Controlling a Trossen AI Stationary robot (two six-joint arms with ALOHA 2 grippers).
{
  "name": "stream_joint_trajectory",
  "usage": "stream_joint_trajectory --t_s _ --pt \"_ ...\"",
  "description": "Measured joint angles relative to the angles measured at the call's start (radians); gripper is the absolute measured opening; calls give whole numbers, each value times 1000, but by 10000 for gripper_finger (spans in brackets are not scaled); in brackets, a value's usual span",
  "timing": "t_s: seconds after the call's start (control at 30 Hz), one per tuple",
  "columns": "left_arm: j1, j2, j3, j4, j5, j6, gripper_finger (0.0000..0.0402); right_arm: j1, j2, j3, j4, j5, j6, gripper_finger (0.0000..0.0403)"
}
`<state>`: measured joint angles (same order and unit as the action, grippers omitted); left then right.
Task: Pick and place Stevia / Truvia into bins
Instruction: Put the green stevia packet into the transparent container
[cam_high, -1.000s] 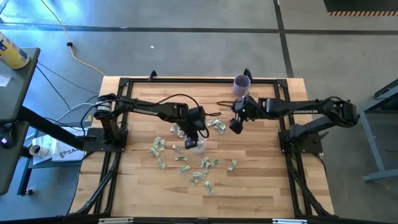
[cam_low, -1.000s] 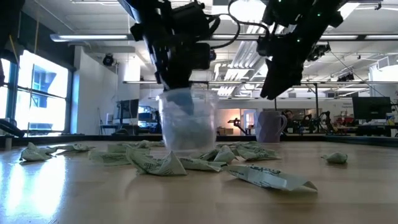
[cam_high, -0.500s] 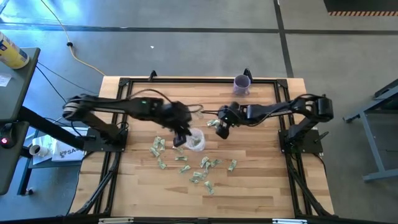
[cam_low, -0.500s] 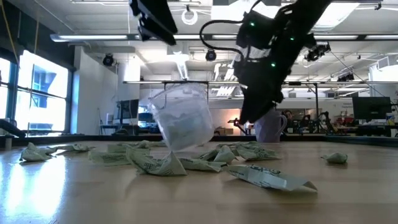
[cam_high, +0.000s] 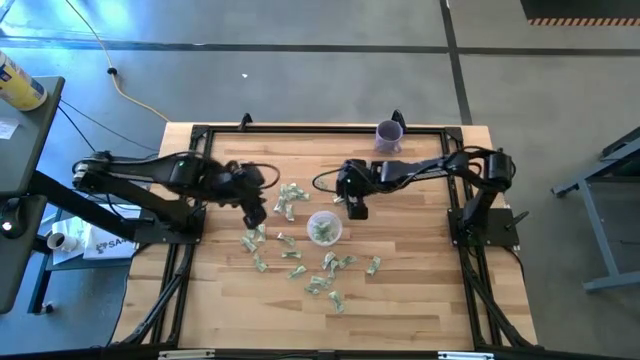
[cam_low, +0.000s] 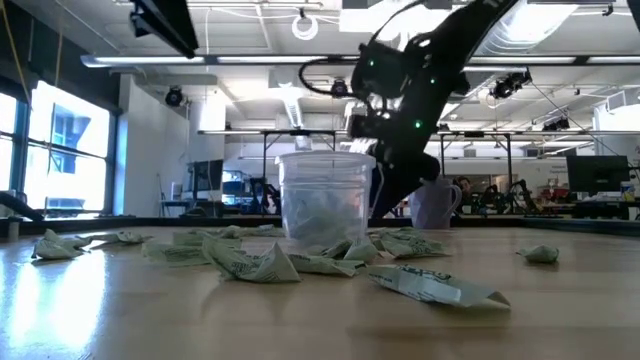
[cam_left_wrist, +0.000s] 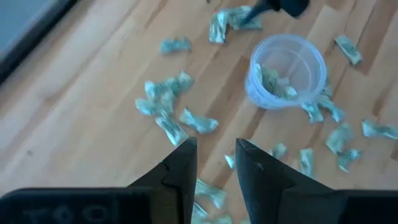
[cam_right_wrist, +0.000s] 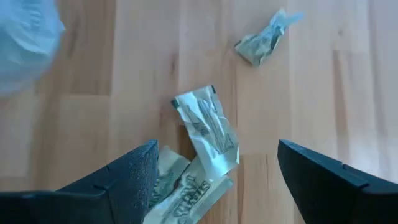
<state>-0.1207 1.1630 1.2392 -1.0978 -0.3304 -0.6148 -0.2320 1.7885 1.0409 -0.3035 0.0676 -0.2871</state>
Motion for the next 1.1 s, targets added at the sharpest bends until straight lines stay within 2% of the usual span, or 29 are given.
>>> stream_joint_trajectory --t_s 0.17,0.3,0.5,0.6,0.7,0.83,1.03,1.1 --pt "-68 -43 -113 35 -31 -176 144 -51 32 12 28 -106 18 316" --pt "-96 -51 -179 64 -41 -257 145 -63 80 70 23 -150 20 316" --pt "-96 -51 -219 103 -42 -305 145 -57 171 141 -84 -152 17 315" --pt "-96 -52 -219 102 -41 -308 145 -59 178 143 -96 -152 18 301" --pt "-96 -51 -220 101 -42 -307 145 -66 179 142 -94 -157 21 262" --pt "-96 -51 -220 101 -68 -295 145 -73 179 141 -111 -162 28 181" --pt "-95 -51 -220 101 -73 -292 145 -94 176 143 -122 -33 35 42" --pt "-95 -51 -220 101 -73 -289 145 -105 164 153 -153 -8 60 12"
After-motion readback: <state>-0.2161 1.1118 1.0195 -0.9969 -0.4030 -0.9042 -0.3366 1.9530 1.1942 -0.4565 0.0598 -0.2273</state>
